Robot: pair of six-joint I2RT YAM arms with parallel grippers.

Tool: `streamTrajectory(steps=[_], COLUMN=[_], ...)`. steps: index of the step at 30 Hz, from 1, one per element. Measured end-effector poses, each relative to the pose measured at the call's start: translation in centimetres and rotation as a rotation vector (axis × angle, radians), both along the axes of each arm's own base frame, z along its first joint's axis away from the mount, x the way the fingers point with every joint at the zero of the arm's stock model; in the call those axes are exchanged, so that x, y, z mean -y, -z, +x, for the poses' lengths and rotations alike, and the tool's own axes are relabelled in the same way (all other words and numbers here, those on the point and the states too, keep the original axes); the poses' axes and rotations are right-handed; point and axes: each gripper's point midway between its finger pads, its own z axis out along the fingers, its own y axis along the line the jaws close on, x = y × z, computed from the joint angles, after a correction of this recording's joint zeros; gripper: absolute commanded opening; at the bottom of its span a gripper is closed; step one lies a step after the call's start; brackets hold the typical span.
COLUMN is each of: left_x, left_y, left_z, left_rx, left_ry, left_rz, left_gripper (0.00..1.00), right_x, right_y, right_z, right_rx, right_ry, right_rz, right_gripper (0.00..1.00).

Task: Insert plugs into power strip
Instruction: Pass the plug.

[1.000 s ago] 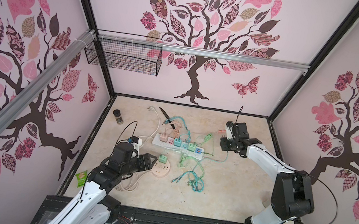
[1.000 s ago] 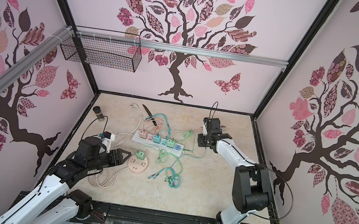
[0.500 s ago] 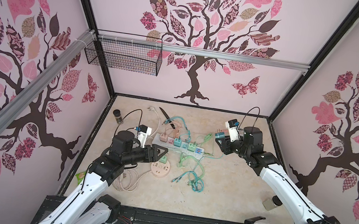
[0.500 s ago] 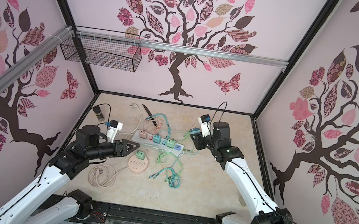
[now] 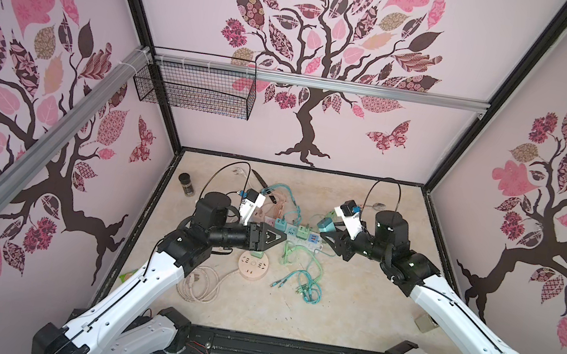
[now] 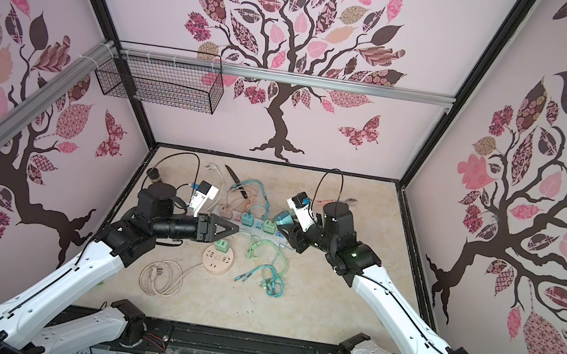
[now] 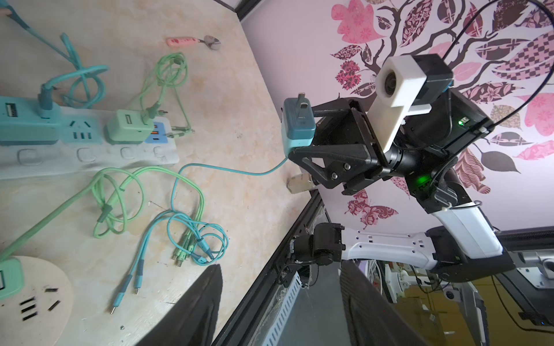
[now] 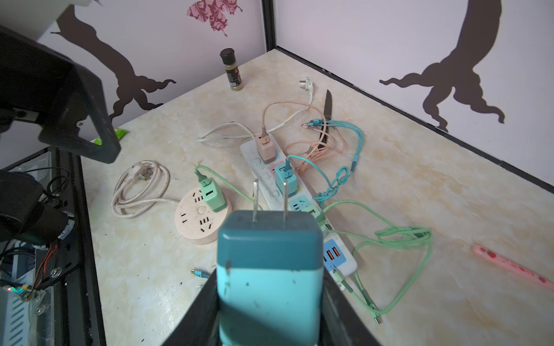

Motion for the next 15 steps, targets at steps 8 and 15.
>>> streamTrajectory(steps=[8,15], left_x=[0.7,1.1], left_y=[-0.5,-0.5], left_z=[-0.5,-0.8], left_rx=[-0.018,-0.031], left_ry=[0.052,0.088], left_rz=[-0.039,-0.056], left_gripper=[0.66,0.66], right_x=[-2.9,-4.7], right_y=[-0.6,-0.5], right_z=[-3.2,-4.2], right_rx=[0.103,0.16], right_ry=[-0.103,-0.142], right_rz=[-0.062,-0.144], right_gripper=[0.23,0.23])
